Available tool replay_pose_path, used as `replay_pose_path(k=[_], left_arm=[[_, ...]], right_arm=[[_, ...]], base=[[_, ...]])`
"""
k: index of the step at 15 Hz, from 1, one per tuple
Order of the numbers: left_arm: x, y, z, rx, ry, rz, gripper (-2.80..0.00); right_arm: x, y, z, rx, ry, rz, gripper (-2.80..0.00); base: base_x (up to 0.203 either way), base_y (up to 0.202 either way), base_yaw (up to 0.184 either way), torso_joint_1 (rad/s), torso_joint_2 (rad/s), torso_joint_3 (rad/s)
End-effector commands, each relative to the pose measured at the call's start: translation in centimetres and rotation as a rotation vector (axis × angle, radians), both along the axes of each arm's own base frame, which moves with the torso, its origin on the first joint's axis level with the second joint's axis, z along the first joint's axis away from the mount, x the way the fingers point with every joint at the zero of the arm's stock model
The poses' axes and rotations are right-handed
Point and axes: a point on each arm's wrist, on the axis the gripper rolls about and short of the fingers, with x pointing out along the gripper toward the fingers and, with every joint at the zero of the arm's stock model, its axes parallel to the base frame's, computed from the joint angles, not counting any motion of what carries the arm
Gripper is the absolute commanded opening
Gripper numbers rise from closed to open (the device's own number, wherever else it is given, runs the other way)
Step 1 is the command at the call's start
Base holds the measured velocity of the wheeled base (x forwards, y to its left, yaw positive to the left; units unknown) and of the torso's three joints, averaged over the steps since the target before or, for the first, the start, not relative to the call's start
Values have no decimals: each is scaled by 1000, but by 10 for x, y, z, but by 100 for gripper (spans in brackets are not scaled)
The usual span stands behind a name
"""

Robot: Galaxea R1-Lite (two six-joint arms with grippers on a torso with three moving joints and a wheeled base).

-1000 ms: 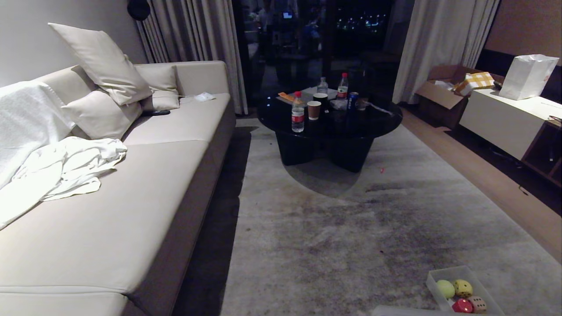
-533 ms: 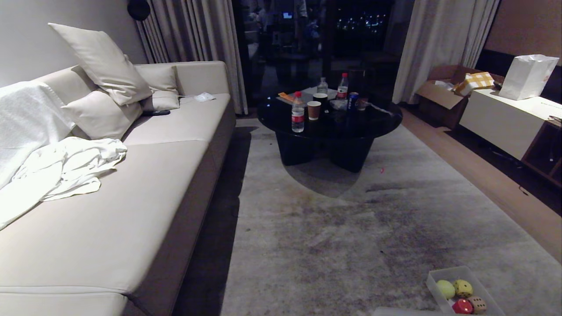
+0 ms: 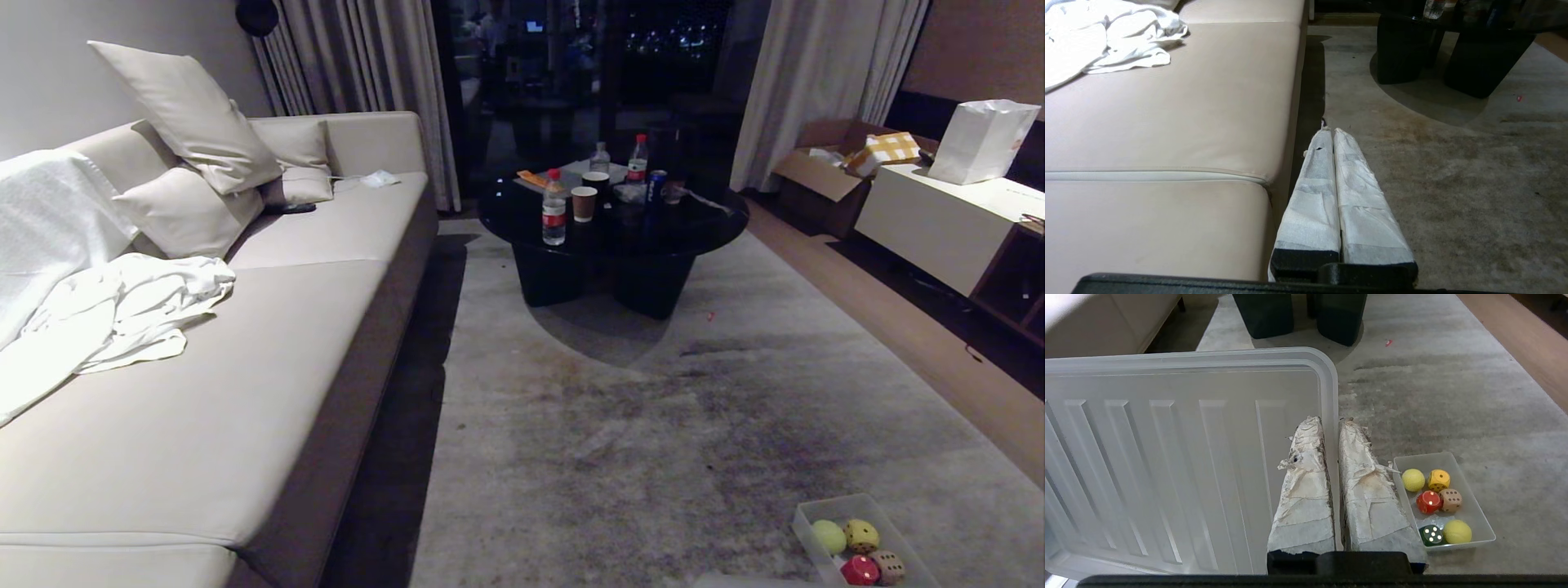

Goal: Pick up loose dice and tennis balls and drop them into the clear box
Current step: Close the lid

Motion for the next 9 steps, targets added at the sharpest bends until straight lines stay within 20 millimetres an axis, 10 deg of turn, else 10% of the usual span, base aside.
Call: replay_pose_path(k=[1, 9], left_arm=[[0, 0, 0, -1, 3, 1, -280], [0, 0, 0, -8, 3, 1, -280]], right_arm=[[0, 0, 0, 1, 3, 2, -280], [0, 0, 0, 1, 3, 2, -280]], base=[[0, 0, 0, 2, 2, -113], [0, 0, 0, 1, 1, -193]])
